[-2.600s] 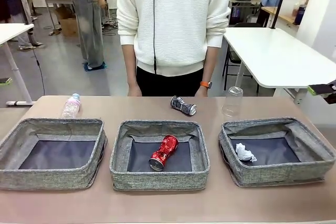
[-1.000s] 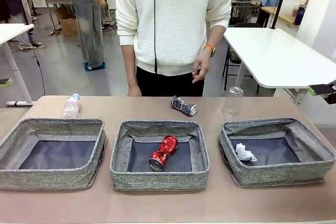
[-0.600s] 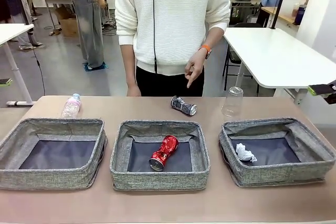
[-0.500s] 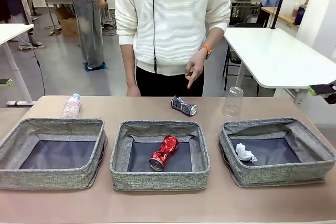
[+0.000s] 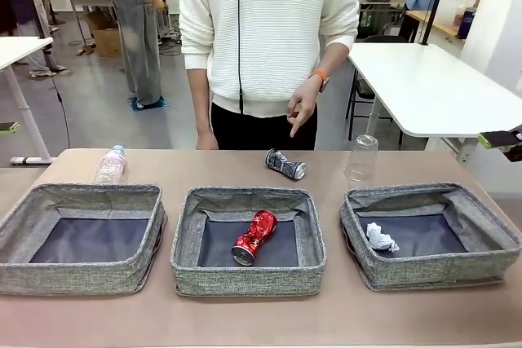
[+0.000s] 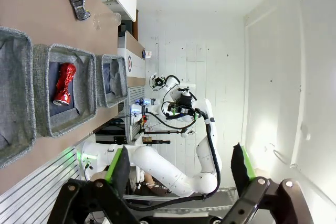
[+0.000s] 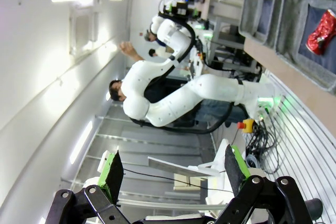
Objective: Sort the waste into the appropriate baskets.
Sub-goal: Pick up the waste item pointed out by the person.
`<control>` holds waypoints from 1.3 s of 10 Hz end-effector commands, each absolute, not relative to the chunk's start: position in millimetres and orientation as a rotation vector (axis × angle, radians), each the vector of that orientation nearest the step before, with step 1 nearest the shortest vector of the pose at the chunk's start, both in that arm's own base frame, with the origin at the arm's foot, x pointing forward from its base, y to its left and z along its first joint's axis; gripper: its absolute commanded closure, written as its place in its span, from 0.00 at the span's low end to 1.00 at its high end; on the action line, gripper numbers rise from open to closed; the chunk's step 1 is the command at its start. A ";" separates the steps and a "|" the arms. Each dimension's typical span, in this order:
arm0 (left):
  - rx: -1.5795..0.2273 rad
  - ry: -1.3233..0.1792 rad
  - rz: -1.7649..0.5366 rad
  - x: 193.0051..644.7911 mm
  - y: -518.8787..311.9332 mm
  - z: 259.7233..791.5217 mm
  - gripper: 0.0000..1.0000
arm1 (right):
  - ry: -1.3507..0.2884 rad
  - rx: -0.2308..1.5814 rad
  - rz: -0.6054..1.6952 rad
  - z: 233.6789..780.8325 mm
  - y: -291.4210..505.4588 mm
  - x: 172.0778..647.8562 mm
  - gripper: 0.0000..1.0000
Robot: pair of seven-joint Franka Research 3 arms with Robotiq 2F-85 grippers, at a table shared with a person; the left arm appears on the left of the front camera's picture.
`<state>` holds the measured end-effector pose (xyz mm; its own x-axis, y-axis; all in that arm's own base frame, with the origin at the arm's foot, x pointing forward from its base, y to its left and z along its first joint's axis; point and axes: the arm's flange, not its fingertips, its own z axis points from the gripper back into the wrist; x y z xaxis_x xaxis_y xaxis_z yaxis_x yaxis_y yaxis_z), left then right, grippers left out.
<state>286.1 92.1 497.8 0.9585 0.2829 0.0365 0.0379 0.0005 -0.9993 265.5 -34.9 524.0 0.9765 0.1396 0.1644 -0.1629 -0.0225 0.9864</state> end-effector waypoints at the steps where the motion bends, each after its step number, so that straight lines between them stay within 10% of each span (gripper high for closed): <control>1: -1.551 -0.249 0.203 283.5 92.7 500.4 0.00 | -0.017 1.593 0.231 531.8 -33.3 267.1 0.00; 3: -1.551 -0.249 0.203 283.5 92.7 500.4 0.00 | -0.018 1.575 0.241 524.0 -34.9 265.5 0.00; 9: -1.551 -0.249 0.203 283.5 92.7 500.4 0.00 | -0.434 0.477 0.699 461.2 180.3 382.2 0.00; 10: -1.551 -0.249 0.203 283.5 92.7 500.4 0.00 | -0.108 0.961 0.638 499.4 179.3 354.5 0.00; 13: -1.551 -0.249 0.203 283.5 92.7 500.4 0.00 | -0.155 0.860 0.701 481.4 197.1 366.9 0.00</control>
